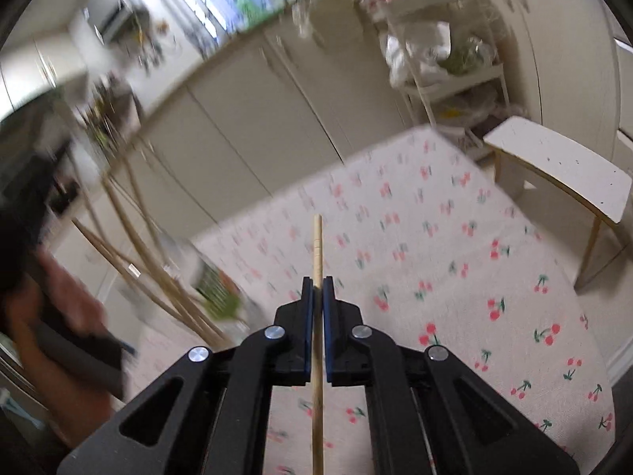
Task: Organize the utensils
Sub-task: 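Lift the left gripper's stick over the jar while the right gripper lifts its stick, then open the left gripper to drop its stick in the jar while the right gripper lowers its stick in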
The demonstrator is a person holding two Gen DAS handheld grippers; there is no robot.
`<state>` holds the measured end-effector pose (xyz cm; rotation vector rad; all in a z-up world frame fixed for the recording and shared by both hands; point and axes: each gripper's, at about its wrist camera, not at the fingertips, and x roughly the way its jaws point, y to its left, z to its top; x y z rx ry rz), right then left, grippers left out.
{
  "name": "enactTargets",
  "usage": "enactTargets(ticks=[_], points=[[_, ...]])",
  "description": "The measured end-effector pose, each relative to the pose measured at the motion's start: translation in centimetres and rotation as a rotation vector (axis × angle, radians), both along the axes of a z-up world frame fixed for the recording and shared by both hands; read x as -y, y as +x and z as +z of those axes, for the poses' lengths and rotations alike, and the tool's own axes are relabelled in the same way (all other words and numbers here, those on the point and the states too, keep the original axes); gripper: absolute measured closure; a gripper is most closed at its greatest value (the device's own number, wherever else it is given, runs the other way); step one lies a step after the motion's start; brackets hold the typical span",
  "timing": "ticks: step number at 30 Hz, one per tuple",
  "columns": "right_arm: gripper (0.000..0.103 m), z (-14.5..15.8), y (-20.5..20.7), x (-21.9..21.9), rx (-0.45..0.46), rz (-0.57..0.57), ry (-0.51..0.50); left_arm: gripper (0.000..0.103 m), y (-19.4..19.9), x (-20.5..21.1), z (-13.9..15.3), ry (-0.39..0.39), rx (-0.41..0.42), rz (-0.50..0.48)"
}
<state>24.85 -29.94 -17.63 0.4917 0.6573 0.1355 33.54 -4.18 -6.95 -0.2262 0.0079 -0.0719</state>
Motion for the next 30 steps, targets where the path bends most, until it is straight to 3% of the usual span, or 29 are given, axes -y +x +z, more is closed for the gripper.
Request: enactTargets(ticks=[8, 13, 15, 18, 21, 26, 30], points=[[0.098, 3.9, -1.5, 0.3, 0.142, -0.013, 0.067, 0.098, -1.6, 0.8, -1.2, 0.081, -0.040, -0.059], [0.098, 6.7, -2.2, -0.7, 0.225, 0.006, 0.096, 0.098, -2.0, 0.5, -1.6, 0.106, -0.106, -0.117], [0.098, 7.7, -2.0, -1.2, 0.257, 0.013, 0.110, 0.093, -2.3, 0.2, -1.5, 0.127, -0.136, -0.137], [0.098, 9.5, -1.7, -2.5, 0.322, 0.037, 0.124, 0.064, -3.3, -1.2, -1.1, 0.113, -0.155, -0.145], [0.098, 11.0, -1.2, -4.2, 0.387, 0.064, 0.132, 0.051, -4.9, -3.1, -0.7, 0.089, -0.145, -0.116], [0.098, 12.2, 1.0, -7.2, 0.468, 0.084, 0.136, 0.041, -7.5, -6.8, -1.7, 0.040, -0.172, -0.042], [0.098, 12.1, 3.0, -9.5, 0.514, 0.078, 0.115, 0.039, -8.7, -9.3, -4.8, -0.001, -0.253, 0.003]])
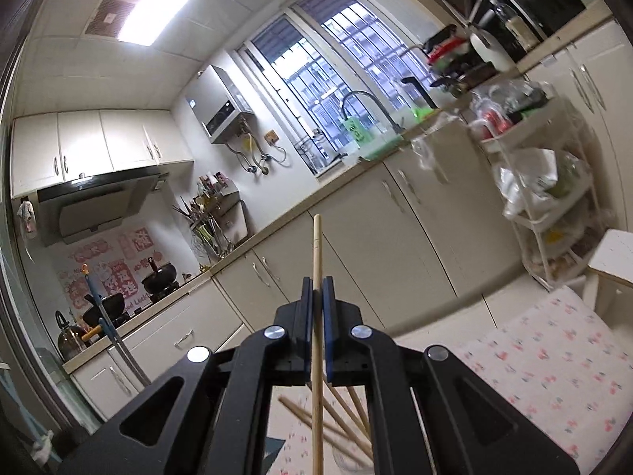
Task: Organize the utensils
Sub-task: 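Open the left gripper to drop its stick in the jar while the right gripper lowers its stick in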
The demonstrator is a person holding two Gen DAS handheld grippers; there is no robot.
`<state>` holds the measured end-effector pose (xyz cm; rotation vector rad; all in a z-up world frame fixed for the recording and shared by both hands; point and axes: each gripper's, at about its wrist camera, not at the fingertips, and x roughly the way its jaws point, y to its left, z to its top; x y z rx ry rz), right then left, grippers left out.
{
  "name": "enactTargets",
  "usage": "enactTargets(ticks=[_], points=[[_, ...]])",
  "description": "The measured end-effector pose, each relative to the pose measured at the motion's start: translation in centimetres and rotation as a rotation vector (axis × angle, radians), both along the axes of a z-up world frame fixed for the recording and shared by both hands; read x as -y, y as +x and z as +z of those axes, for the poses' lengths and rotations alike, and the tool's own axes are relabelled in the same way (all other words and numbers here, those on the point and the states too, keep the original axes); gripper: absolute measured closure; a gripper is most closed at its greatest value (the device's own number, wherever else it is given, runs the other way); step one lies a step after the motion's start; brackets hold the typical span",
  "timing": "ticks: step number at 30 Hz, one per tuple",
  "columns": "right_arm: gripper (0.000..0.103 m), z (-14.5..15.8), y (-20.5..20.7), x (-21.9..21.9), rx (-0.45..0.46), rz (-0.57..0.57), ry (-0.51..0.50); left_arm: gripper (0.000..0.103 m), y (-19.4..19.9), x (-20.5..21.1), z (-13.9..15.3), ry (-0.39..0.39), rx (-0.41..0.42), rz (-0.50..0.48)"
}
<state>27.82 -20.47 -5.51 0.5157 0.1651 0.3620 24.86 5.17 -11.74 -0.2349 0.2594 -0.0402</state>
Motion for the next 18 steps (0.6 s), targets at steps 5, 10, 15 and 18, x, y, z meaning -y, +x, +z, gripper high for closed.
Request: enactTargets(ticks=[5, 10, 15, 18], points=[[0.098, -0.9, 1.6, -2.0, 0.049, -0.041, -0.069, 0.039, -0.3, -2.1, -3.3, -0.059, -0.087, 0.025], [0.098, -2.2, 2.9, -2.8, 0.056, -0.070, -0.133, 0.039, -0.3, -2.4, -4.4, -0.074, -0.094, 0.016], [0.098, -3.6, 3.2, -3.4, 0.063, -0.095, -0.173, 0.039, 0.1, -2.5, -4.9, -0.096, -0.109, 0.002], [0.098, -4.4, 3.4, -3.7, 0.062, -0.096, -0.190, 0.039, 0.3, -2.5, -5.3, -0.110, -0.121, -0.007]])
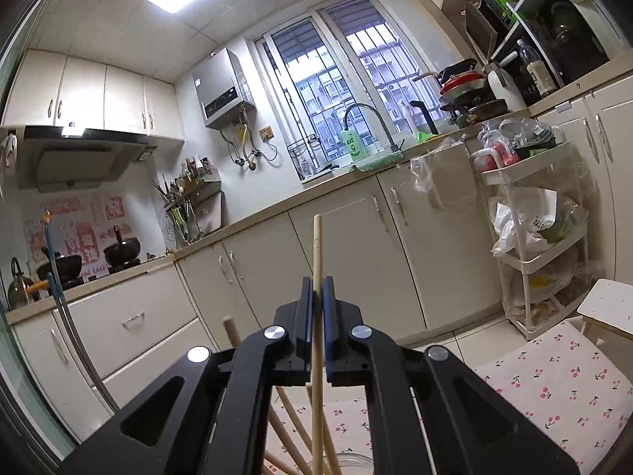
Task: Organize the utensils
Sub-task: 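Open the left gripper to drop its stick in the jar while the right gripper lowers its stick in, then lower both grippers to the loose sticks beside the jar and close each on one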
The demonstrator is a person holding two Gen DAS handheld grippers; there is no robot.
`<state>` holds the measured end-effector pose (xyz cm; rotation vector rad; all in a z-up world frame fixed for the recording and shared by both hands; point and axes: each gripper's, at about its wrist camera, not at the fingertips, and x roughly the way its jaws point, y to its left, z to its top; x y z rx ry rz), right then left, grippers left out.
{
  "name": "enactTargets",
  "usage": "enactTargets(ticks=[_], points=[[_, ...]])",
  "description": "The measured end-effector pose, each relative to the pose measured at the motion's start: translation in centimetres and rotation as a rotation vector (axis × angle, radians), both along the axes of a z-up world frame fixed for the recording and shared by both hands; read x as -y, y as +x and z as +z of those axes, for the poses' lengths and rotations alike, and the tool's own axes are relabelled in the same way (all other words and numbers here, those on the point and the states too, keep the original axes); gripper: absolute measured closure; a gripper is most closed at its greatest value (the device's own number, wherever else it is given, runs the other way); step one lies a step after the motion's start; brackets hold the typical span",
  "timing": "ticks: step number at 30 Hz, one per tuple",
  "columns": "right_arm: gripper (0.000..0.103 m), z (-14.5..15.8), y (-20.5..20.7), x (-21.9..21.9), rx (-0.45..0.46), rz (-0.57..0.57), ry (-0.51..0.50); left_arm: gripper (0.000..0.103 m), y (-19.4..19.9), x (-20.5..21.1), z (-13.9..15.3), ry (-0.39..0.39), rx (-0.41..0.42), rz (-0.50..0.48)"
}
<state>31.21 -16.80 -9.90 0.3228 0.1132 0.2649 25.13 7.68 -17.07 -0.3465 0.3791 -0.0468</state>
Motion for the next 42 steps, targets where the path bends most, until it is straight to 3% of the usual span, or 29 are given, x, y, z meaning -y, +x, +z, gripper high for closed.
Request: enactTargets(ticks=[26, 42], points=[[0.097, -1.4, -0.4, -0.9, 0.010, -0.015, -0.061, 0.039, 0.6, -0.3, -0.9, -0.063, -0.031, -0.002], [0.096, -1.8, -4.0, -0.9, 0.010, 0.001, -0.173, 0.039, 0.4, -0.1, -0.4, -0.062, -0.040, 0.001]])
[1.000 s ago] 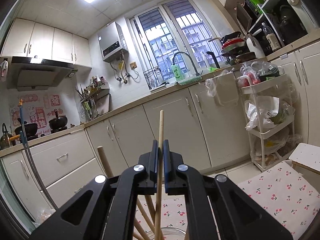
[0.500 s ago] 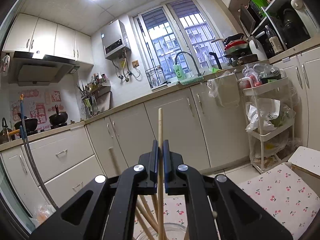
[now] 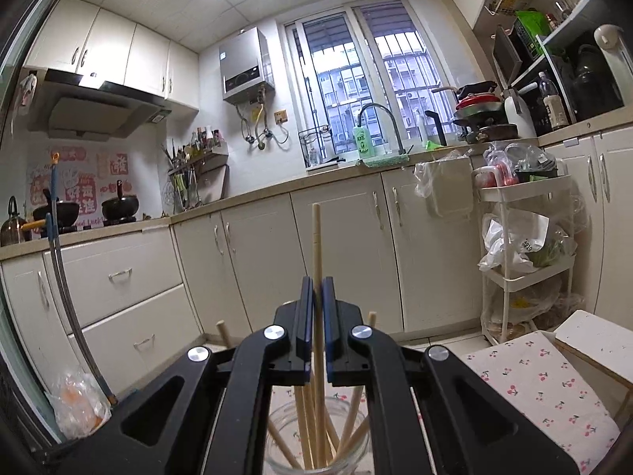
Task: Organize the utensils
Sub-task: 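Lower both grippers to the loose sticks beside the jar and close each on one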
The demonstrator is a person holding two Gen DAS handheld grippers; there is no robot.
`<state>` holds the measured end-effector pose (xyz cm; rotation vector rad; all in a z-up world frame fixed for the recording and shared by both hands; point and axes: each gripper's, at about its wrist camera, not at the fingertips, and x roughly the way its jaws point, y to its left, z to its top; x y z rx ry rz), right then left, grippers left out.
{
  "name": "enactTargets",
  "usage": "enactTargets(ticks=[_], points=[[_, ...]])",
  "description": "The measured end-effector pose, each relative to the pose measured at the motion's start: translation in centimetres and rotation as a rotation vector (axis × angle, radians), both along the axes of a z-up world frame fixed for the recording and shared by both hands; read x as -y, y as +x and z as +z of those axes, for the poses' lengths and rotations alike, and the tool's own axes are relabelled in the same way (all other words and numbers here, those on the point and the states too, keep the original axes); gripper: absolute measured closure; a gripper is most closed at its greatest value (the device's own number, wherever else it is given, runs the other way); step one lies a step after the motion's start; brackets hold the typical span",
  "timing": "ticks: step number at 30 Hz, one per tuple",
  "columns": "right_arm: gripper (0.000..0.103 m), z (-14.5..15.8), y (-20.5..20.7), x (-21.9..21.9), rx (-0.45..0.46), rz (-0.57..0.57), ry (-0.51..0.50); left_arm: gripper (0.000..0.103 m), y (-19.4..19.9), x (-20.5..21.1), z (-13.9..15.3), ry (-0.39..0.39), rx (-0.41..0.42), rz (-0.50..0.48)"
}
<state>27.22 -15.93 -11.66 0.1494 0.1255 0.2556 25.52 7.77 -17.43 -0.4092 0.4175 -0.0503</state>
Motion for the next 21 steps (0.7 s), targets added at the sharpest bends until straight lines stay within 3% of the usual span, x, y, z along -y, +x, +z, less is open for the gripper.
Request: enactTargets(ticks=[3, 6, 8, 12, 17, 19, 21], points=[[0.074, 0.8, -1.2, 0.7, 0.008, -0.015, 0.011, 0.038, -0.4, 0.2, 0.5, 0.009, 0.003, -0.007], [0.068, 1.8, -3.2, 2.1, 0.007, -0.028, 0.012, 0.034, -0.8, 0.5, 1.1, 0.029, -0.001, -0.017], [0.057, 2.0, -4.5, 3.0, -0.029, -0.043, 0.010, 0.031, -1.1, 0.8, 1.5, 0.044, -0.011, -0.028], [0.054, -0.6, -6.9, 4.1, -0.262, -0.025, -0.040, 0.023, -1.8, 1.7, 2.0, 0.090, -0.062, -0.056], [0.054, -7.9, -8.3, 3.0, -0.639, 0.064, -0.165, 0.019, -2.8, 3.0, 1.4, 0.140, -0.168, -0.097], [0.054, -9.3, -8.2, 2.1, -0.715, 0.080, -0.205, 0.019, -3.2, 3.5, 1.1, 0.152, -0.202, -0.109], [0.054, -9.1, -8.0, 1.3, -0.706, 0.082, -0.258, 0.019, -3.9, 4.0, 0.8, 0.163, -0.226, -0.119]])
